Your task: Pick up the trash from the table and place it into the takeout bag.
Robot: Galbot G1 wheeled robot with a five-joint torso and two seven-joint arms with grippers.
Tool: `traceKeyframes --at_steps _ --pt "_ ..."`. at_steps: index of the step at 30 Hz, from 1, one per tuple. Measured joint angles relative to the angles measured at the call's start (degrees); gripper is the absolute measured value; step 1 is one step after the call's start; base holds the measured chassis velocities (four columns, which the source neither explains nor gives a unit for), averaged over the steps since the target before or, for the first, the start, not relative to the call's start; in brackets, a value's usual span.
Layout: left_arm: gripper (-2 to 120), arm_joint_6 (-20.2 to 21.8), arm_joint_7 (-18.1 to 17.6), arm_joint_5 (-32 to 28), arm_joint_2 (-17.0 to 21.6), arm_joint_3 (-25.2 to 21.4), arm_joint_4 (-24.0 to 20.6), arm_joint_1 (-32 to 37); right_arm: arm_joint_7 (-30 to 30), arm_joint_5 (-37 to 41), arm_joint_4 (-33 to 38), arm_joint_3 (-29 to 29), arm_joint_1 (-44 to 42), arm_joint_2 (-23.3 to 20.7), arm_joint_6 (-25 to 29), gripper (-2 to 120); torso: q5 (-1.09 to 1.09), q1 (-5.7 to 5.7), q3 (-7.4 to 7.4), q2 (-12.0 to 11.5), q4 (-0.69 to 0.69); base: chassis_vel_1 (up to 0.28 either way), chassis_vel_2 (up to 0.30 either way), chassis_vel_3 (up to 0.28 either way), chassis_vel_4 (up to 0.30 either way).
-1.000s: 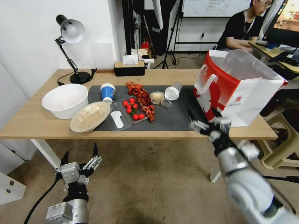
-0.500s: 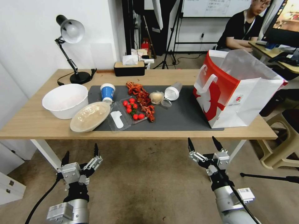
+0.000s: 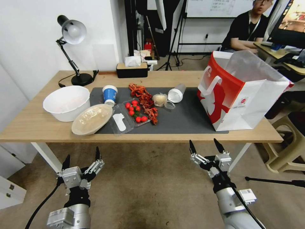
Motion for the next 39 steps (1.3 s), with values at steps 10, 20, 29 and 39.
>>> traceKeyframes --at_steps 10,20,29,39 --pt "100 0.2 0.7 0.5 0.0 0.3 0.2 -0.4 3.1 6.4 -3.7 -5.4 17.4 -2.6 -13.1 100 0.0 0.01 0.01 0.0 0.0 0.0 0.0 0.0 0.0" --pt "100 0.3 0.8 0.5 -0.3 -0.3 0.0 -0.3 13.6 9.1 -7.9 -10.7 30.8 -2.0 -25.4 100 0.0 0.01 0.0 0.0 0.0 0.0 0.0 0.0 0.0" --pt "100 1.3 0.8 0.4 -0.1 -0.6 0.2 -0.7 22.4 18.2 -12.8 -16.0 44.5 -3.8 -34.9 100 0.0 0.01 0.01 0.0 -0.01 0.0 0.0 0.0 0.0" --pt "100 1.7 1.1 0.2 -0.2 -0.6 0.2 -0.7 28.0 26.1 -22.2 -21.5 56.4 -1.9 -37.4 100 0.0 0.0 0.01 0.0 0.01 0.0 0.0 0.0 0.0"
